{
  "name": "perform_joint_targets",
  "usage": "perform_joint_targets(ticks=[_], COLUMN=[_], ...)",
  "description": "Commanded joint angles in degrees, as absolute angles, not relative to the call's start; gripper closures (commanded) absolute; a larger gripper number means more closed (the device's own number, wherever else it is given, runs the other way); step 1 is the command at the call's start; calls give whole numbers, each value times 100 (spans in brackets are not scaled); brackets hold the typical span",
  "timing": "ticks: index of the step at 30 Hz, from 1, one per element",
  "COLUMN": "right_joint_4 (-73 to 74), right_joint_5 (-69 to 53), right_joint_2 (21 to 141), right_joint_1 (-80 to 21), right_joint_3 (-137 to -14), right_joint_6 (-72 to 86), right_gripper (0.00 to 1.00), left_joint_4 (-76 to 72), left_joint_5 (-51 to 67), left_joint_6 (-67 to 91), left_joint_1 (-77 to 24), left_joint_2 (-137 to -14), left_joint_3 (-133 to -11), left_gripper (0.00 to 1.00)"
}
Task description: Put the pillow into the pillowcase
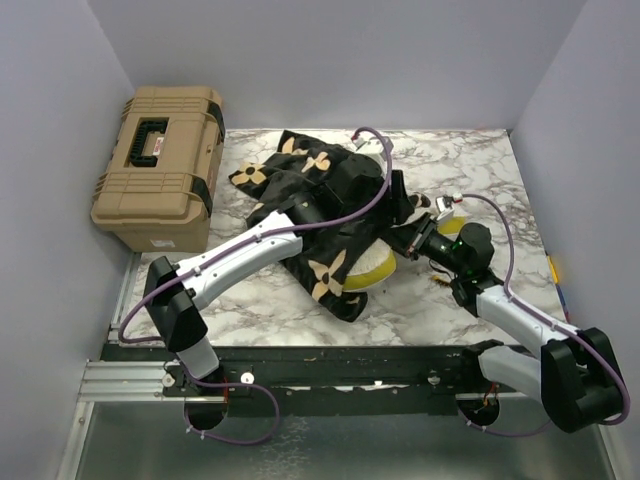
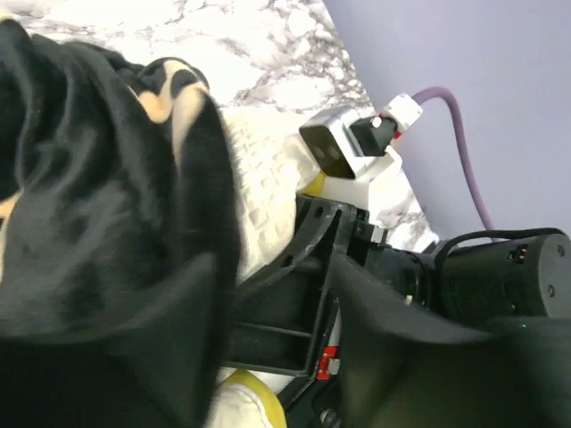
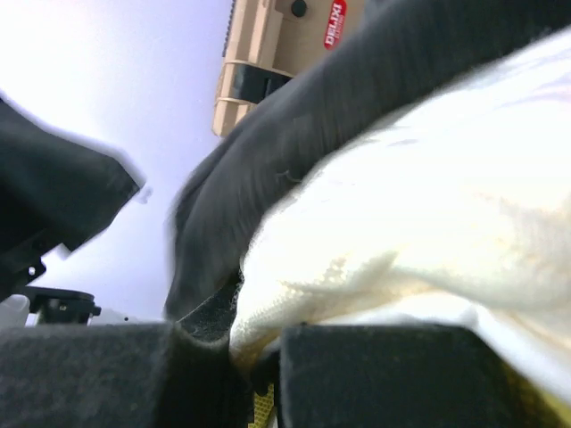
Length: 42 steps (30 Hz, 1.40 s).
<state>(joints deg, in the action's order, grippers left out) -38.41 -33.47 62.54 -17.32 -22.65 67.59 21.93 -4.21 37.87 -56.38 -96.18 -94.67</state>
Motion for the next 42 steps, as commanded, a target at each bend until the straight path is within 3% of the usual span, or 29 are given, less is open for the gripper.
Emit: perform_joint_targets(ticks=[1, 4, 9, 19, 21, 22, 24, 25, 26, 32, 34, 37, 42], right_joint_4=[-3647, -3572, -3492, -3527, -3357, -3206, -2789, -2558, -2304, -26, 797, 1508, 1437], right_joint_5=[-3172, -3312, -3382, -3542, -3553, -3565, -3551, -3539, -3505, -2654, -2184, -1903, -2220], right_joint_2=[6413, 6680, 6965, 7037, 6995, 6970, 6893, 6857, 6810, 6303, 6111, 5915, 5763], right_joint_1=[-1747, -1747, -1748, -1741, -1744, -1748, -1743, -1746, -1742, -1741, -1739, -1738, -1738], right_joint_3=[-2306, -2609, -2818, -2954, -3105, -3201, -3454, -3597, -3750, -4801, -5155, -5459, -5000], right_joint_6=[6521, 6432, 6446, 6658, 6598, 6534, 6339, 6205, 6041, 4822, 4466, 4114, 4200], right_gripper=[95, 95, 95, 93, 91, 91, 86, 83, 78, 26, 14, 7, 8], left_joint_4=[1612, 1897, 2812, 3010, 2980, 2980, 2890, 2772, 2693, 2327, 2297, 2159, 1783], left_joint_5=[427, 462, 47, -1271, -1246, -1208, -1038, -876, -691, -534, -651, -589, -484], left_joint_6=[3435, 3013, 2297, 1637, 1571, 1553, 1517, 1518, 1529, 1957, 2237, 2719, 3572], left_joint_1=[-5564, -5555, -5550, -5651, -5648, -5643, -5631, -5597, -5531, -4988, -4716, -4186, -3352], left_joint_2=[-9091, -8778, -8407, -9096, -9341, -9434, -9536, -9551, -9553, -9246, -9101, -8823, -8343], left_joint_3=[-8981, -8583, -8214, -7921, -8065, -8143, -8283, -8327, -8368, -8452, -8522, -8630, -8671], left_gripper=[26, 12, 2, 1, 10, 23, 59, 85, 97, 100, 100, 100, 100])
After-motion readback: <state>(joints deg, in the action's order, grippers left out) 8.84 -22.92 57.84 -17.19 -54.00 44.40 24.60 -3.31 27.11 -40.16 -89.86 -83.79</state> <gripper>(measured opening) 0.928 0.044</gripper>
